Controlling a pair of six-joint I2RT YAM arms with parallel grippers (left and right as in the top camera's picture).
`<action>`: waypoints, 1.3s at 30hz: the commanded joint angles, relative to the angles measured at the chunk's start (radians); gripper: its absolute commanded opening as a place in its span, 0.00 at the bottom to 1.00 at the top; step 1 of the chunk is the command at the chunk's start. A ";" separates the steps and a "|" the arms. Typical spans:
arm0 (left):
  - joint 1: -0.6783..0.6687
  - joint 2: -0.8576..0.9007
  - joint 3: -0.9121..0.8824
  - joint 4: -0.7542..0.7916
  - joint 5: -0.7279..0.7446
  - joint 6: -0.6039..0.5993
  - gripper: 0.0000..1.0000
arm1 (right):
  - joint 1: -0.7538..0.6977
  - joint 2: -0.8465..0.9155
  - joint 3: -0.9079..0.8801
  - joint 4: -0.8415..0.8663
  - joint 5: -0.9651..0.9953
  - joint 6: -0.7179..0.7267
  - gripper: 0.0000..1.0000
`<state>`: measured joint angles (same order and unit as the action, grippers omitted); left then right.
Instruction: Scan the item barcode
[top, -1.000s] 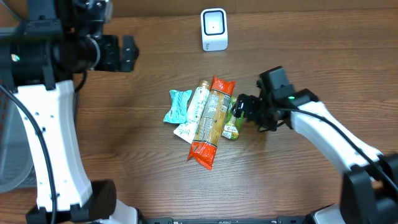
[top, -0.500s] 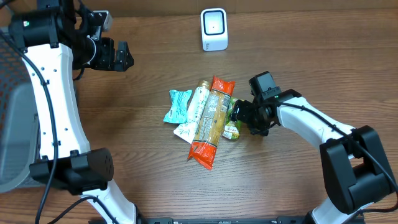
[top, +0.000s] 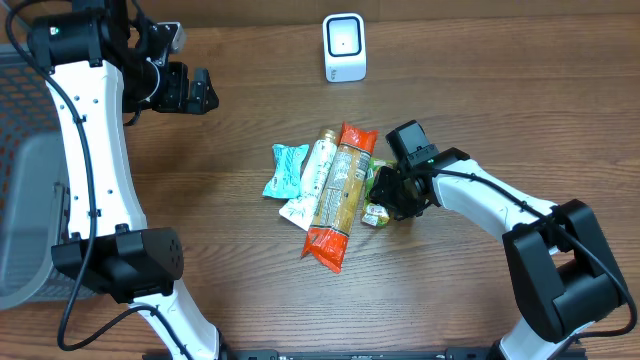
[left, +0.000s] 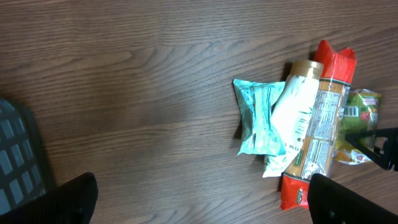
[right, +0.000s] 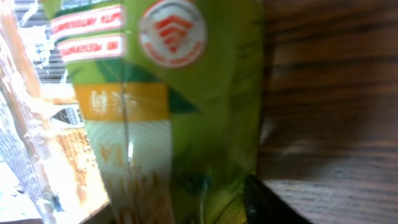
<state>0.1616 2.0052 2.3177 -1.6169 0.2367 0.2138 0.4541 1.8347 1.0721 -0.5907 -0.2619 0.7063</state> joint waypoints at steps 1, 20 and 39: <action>0.002 0.010 0.006 -0.002 0.019 0.018 1.00 | 0.005 0.024 -0.006 0.006 0.006 0.004 0.30; 0.002 0.010 0.006 0.002 0.019 0.018 1.00 | -0.145 -0.109 0.184 -0.156 -0.667 -0.550 0.04; 0.002 0.010 0.006 0.002 0.019 0.018 1.00 | -0.166 -0.332 0.376 -0.221 -0.945 -0.465 0.04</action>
<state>0.1616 2.0048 2.3177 -1.6161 0.2401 0.2138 0.2886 1.5341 1.3872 -0.8238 -1.1290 0.2039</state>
